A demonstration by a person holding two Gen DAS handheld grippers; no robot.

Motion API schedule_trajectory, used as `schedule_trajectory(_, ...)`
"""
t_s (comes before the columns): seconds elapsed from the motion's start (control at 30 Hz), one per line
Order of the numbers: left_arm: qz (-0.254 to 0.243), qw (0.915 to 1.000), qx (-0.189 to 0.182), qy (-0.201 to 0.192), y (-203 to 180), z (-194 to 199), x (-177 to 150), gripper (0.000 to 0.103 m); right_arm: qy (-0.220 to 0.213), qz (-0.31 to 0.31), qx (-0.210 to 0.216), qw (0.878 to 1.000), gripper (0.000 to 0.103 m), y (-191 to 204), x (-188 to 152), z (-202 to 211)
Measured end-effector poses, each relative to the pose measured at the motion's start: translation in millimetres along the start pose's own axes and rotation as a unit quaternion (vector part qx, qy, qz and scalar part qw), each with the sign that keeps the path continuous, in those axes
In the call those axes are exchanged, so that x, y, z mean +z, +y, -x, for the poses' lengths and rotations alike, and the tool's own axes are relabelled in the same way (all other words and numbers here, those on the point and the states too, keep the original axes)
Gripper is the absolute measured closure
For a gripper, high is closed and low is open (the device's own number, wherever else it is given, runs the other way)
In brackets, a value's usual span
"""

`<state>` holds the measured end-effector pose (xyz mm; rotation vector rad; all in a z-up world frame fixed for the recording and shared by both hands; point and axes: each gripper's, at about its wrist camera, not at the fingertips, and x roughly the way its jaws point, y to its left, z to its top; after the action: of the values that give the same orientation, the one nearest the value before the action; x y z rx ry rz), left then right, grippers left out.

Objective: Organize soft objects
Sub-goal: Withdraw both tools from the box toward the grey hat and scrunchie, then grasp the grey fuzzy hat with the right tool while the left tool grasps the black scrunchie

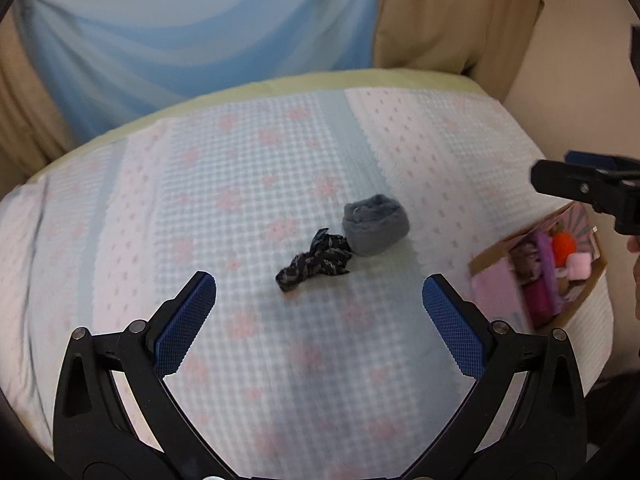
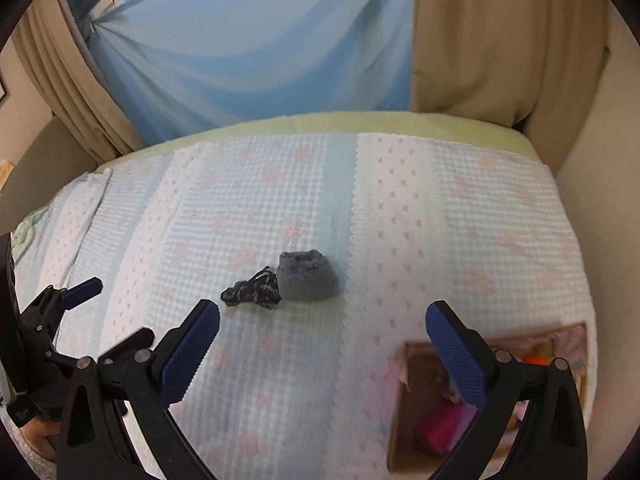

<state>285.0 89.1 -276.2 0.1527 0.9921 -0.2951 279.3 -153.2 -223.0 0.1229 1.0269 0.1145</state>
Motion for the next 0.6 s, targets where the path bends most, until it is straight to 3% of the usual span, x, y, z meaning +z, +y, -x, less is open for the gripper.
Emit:
schedule_trajectory(0.33, -0.077, 0.9956, -0.028, 0.045, 8, -145, -6, 0.000, 0.067, 0.008, 0.011, 0.998, 0.000, 14, 13, -142)
schedule_trajectory(0.6, -0.090, 0.9933, -0.041, 0.060, 3, -211, -19, 0.003, 0.095, -0.009, 0.036, 0.995, 0.000, 10, 3, -226)
